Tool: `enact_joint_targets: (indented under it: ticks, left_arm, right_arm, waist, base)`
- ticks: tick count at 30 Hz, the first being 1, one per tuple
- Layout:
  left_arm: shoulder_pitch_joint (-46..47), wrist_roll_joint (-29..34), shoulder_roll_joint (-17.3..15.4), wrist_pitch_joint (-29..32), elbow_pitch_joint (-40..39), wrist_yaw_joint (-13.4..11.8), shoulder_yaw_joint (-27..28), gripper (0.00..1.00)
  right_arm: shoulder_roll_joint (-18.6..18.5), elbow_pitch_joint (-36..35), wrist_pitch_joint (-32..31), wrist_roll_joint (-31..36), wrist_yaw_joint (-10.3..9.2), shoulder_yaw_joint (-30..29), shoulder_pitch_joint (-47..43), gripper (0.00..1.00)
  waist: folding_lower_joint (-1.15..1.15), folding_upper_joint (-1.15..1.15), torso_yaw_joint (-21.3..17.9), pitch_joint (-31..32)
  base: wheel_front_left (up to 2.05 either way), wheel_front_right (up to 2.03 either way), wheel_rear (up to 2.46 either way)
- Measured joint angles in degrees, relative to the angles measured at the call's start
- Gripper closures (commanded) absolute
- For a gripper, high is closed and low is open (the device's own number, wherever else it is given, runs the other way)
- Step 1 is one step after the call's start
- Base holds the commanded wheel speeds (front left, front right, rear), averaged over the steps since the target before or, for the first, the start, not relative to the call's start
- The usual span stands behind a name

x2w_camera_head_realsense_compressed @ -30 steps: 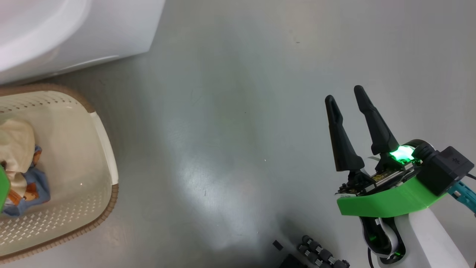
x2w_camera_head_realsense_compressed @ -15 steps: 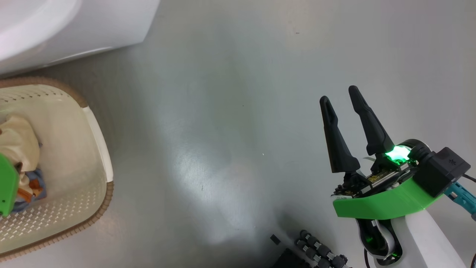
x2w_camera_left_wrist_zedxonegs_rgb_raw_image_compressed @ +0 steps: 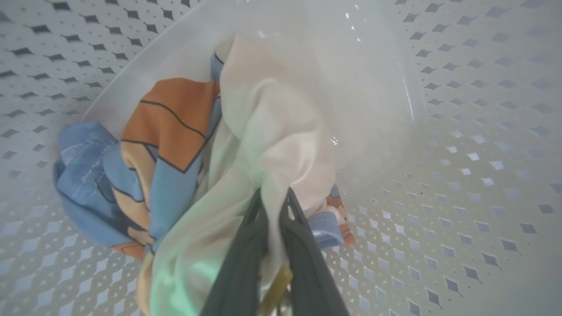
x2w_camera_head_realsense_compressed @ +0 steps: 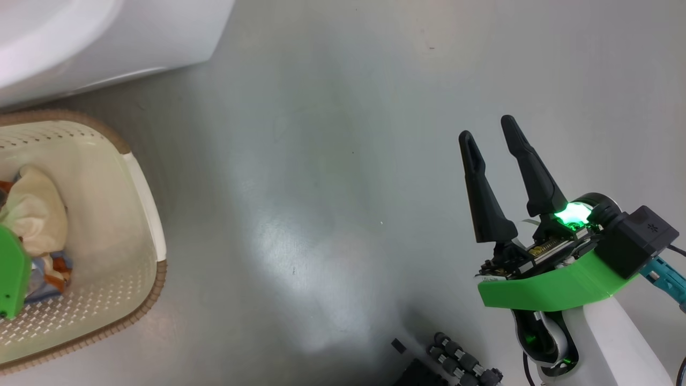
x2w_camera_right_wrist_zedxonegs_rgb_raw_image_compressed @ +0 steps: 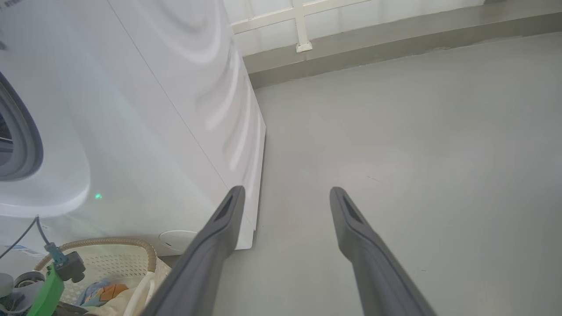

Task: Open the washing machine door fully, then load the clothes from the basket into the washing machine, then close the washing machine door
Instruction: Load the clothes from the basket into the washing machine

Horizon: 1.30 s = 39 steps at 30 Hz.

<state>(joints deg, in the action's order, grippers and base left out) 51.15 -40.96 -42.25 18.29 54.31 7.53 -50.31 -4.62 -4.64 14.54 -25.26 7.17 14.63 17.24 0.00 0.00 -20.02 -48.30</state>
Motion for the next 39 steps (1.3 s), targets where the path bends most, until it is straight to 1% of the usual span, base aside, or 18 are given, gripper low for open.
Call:
enact_joint_targets:
  ticks: [5, 9, 20, 21, 27, 33, 39]
  left_arm:
    - [0.0, -1.9, 0.1, -2.2, 0.1, 0.0, -1.5, 1.0]
    - [0.0, -3.7, 1.1, -5.1, 0.9, 0.0, -1.7, 1.0]
    - [-1.9, -10.0, 6.3, -14.6, 3.8, 0.0, -0.6, 1.0]
    - [-2.3, -11.0, 7.2, -16.3, 4.0, 0.0, -0.2, 1.0]
    - [-4.0, -13.2, 9.4, -22.2, 5.2, 0.0, 0.5, 1.0]
    - [-6.1, -16.6, 11.8, -28.9, 6.3, 0.0, 2.8, 1.0]
    - [-8.1, -17.6, 13.7, -32.2, 6.3, 0.0, 5.1, 1.0]
  right_arm:
    - [0.0, 0.0, 0.0, 0.1, 0.0, -0.1, 0.1, 0.0]
    - [0.0, 0.0, 0.0, 0.1, 0.0, -0.2, 0.1, 0.0]
    - [-1.0, 0.1, 0.0, 0.1, 0.0, -1.8, 0.1, 0.0]
    - [-1.1, 0.2, 0.0, 0.1, 0.0, -2.0, 0.1, 0.0]
    - [-2.2, 0.7, 0.0, 0.1, 0.0, -3.1, -0.2, 0.0]
    - [-3.7, 0.9, 0.0, 0.1, 0.0, -4.2, -1.4, 0.0]
    - [-5.2, 1.5, 0.0, 0.1, 0.0, -5.5, -3.4, 0.0]
  waist:
    - [0.0, 0.0, 0.4, 0.8]
    - [0.0, 0.0, 1.0, 1.9]
    - [0.0, 0.0, 3.5, 6.2]
    - [0.0, 0.0, 4.1, 7.1]
    - [0.0, 0.0, 5.8, 10.1]
    - [0.0, 0.0, 7.5, 13.9]
    - [-0.01, 0.0, 9.2, 18.0]
  base:
    - [0.0, 0.0, 0.0]
    - [0.0, 0.0, 0.0]
    - [0.0, 0.0, 0.0]
    - [0.0, 0.0, 0.0]
    - [0.0, 0.0, 0.0]
    - [0.0, 0.0, 0.0]
    - [0.0, 0.0, 0.0]
